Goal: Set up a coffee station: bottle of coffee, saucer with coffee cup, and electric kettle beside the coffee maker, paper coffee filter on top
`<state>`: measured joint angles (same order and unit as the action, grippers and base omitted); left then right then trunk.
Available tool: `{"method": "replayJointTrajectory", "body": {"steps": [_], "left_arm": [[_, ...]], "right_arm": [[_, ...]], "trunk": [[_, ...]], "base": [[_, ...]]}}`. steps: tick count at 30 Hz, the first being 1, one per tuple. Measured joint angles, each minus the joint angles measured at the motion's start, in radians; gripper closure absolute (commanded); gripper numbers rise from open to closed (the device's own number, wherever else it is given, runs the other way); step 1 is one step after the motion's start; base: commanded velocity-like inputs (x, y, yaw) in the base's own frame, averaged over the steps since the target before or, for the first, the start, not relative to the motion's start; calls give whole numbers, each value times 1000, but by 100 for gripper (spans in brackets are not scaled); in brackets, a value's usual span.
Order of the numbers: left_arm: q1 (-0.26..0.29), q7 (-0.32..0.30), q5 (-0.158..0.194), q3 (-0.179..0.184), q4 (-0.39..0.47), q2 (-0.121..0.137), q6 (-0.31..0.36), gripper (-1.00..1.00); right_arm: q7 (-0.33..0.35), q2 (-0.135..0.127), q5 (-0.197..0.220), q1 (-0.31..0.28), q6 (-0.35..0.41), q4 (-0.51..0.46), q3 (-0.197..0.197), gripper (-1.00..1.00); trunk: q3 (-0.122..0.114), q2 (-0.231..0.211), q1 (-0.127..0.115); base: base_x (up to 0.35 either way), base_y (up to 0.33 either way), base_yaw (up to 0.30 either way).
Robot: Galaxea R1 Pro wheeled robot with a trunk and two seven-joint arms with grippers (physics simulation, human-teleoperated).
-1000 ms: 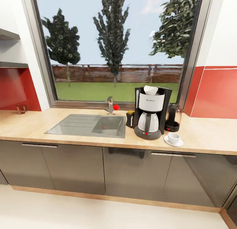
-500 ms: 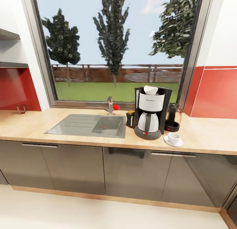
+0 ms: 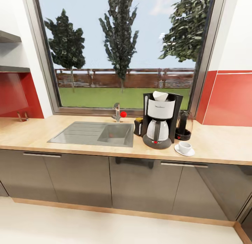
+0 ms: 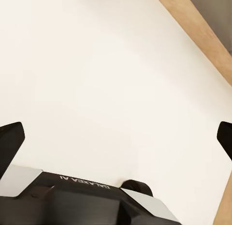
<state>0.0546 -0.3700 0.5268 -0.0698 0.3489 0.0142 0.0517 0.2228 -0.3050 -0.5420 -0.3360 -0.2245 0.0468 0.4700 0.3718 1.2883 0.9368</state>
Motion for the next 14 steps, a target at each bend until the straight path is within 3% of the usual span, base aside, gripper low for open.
{"method": "replayJointTrajectory", "body": {"steps": [2, 9, 14], "left_arm": [[0, 0, 0, 0, 0, 0, 0, -100], [0, 0, 0, 0, 0, 0, 0, -100], [0, 0, 0, 0, 0, 1, 0, -100]], "right_arm": [[0, 18, 0, 0, 0, 0, 0, -100], [0, 141, 1, 0, 0, 0, -1, -100], [0, 158, 2, 0, 0, 0, 1, -100]], "trunk": [[0, 0, 0], [0, 0, 0], [0, 0, 0]], "base": [[0, 0, 0], [0, 0, 0], [0, 0, 0]]}}
